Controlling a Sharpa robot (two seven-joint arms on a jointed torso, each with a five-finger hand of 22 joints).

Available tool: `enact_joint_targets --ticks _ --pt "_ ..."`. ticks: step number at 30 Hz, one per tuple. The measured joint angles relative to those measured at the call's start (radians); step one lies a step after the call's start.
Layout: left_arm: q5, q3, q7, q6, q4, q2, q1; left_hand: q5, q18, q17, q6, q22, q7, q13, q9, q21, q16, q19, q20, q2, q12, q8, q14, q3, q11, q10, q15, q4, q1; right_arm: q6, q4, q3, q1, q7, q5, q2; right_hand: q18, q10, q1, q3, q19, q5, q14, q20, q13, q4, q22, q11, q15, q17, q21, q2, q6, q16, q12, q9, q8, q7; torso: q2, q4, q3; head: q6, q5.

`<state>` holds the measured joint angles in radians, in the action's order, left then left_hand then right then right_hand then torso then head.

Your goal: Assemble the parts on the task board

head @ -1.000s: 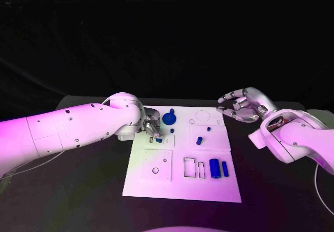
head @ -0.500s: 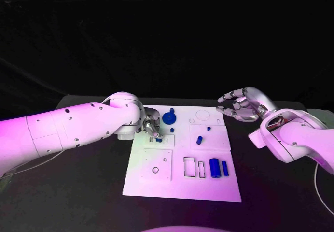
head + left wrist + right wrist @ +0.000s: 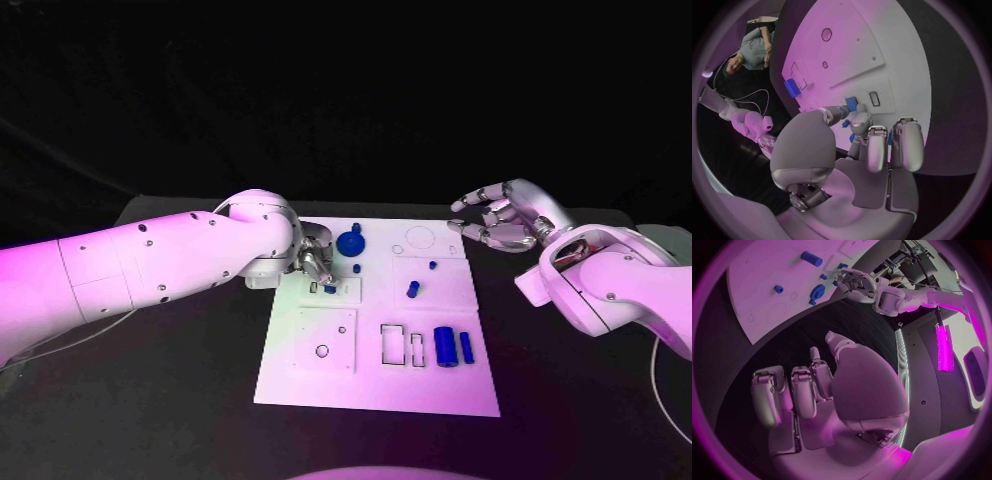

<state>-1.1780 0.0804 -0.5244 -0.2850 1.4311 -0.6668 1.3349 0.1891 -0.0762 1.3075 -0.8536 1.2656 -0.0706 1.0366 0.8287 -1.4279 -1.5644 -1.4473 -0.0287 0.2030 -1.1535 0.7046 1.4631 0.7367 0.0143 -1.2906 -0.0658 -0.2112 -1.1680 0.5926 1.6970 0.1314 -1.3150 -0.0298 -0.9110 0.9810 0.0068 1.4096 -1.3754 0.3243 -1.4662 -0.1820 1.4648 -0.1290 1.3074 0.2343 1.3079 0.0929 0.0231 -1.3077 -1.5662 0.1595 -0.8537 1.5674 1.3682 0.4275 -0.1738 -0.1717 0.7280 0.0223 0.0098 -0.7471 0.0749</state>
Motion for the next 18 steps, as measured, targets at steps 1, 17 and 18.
enact_joint_targets --ticks 1,17,18 --pt "0.0 0.001 -0.001 0.0 -0.002 0.002 0.0 0.0 0.0 0.0 -0.001 0.0 0.001 0.0 0.0 0.0 0.0 0.0 0.0 0.0 0.0 0.0 0.0 0.0 0.0 0.0 0.0 0.0 0.0 0.0 0.0 0.0 0.0 0.0 0.0 0.0 0.0 0.0 0.0 0.0 0.0 0.0 0.0 0.0 0.0 0.0 0.0 0.0 0.0 0.0 0.0 0.0 0.0 0.0 0.0 0.0 0.0 0.0 0.0 0.0001 0.0 0.0 0.0" --pt "0.006 0.004 -0.006 -0.011 -0.018 0.014 0.001 0.026 0.0 0.0 -0.006 0.003 0.005 0.012 0.008 0.0 0.0 -0.004 0.004 0.001 -0.008 0.002 0.004 0.0 0.001 -0.006 -0.004 0.0 0.012 0.0 0.002 0.0 0.0 0.0 0.0 0.002 0.0 0.0 0.0 0.0 0.0 0.0 0.0 0.0 0.0 0.0 0.0 0.0 0.0 0.0 0.0 0.0 0.0 0.0 0.0 0.0 0.0 0.0 -0.001 -0.0006 0.0002 -0.009 -0.002" --pt "0.007 0.004 -0.006 -0.012 -0.018 0.014 0.002 0.027 0.0 0.0 -0.009 0.003 0.005 0.012 0.008 0.0 0.0 -0.004 0.004 0.001 -0.008 0.002 0.004 0.0 0.0 -0.007 -0.004 0.0 0.012 0.0 0.002 0.0 0.001 0.0 0.0 0.002 0.0 0.0 0.0 0.0 0.0 0.0 0.0 0.0 0.0 0.0 0.0 0.0 0.0 0.0 0.0 0.0 0.0 0.0 0.0 0.0 0.0 0.0 -0.001 -0.0006 0.0002 -0.009 -0.002"
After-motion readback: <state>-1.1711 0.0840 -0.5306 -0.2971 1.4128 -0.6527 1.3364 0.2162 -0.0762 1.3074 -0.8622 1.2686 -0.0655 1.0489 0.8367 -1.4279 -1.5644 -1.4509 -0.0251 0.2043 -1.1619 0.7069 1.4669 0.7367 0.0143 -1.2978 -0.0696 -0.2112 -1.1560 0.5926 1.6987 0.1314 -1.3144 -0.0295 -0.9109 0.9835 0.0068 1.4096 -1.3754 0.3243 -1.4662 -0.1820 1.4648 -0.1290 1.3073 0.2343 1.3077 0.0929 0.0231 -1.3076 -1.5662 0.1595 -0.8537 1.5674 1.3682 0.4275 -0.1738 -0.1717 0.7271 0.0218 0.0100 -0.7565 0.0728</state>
